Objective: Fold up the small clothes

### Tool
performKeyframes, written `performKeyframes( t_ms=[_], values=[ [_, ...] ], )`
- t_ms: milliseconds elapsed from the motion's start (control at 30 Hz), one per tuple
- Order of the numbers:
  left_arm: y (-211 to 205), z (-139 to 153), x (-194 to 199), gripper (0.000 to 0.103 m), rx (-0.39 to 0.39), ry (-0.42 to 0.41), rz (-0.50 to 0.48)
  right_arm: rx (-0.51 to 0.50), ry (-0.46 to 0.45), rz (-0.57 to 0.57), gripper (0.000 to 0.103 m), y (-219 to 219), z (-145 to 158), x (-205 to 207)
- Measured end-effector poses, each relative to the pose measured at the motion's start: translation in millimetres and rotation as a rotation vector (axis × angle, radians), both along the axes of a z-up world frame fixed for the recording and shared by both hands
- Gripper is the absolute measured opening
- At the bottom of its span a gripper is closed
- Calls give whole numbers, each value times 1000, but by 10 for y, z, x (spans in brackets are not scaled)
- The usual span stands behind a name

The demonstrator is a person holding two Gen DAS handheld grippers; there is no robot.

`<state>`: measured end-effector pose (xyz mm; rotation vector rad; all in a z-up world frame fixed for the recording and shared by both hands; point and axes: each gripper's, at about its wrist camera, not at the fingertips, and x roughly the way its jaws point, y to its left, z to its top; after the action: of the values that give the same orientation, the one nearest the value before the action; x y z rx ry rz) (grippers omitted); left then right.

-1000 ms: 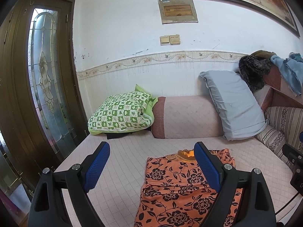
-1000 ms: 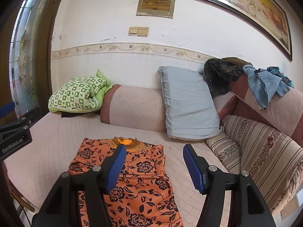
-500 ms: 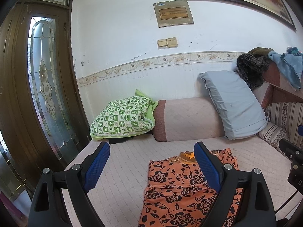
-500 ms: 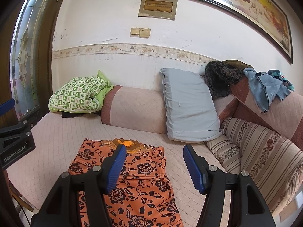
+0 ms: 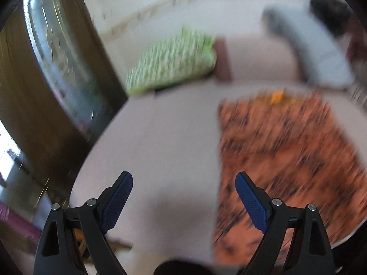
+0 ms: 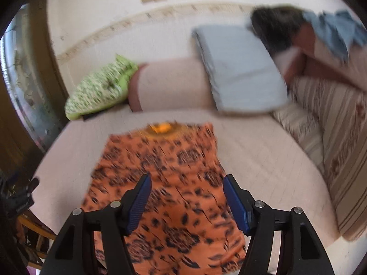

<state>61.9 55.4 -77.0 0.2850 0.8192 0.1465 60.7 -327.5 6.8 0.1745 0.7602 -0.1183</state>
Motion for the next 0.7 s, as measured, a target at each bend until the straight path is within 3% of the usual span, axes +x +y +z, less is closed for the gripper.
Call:
performKeyframes(
  t_ms=[133,267,300,400,633,700],
  values=[
    [230,-534,-63,91,-56,162,28,45,164,-34,68,-285,-609,24],
    [318,-723,-87,90,-287,221,-8,92,300,-71,68,-534,-1199,-26],
    [295,-753,-78,85,-294,224,-17,90,328,-80,68,-593,-1336,-49],
    [198,-848,-31,63,-295,238,-59,84,364,-108,68,-748,-1561,-169],
    [113,-1077,11,63,-377,289,-128,117,344,-115,68,-951,-1700,-274],
    [127,-1134,40,67,-397,289,-132,125,337,-106,68,-964,-1705,-250]
  ],
)
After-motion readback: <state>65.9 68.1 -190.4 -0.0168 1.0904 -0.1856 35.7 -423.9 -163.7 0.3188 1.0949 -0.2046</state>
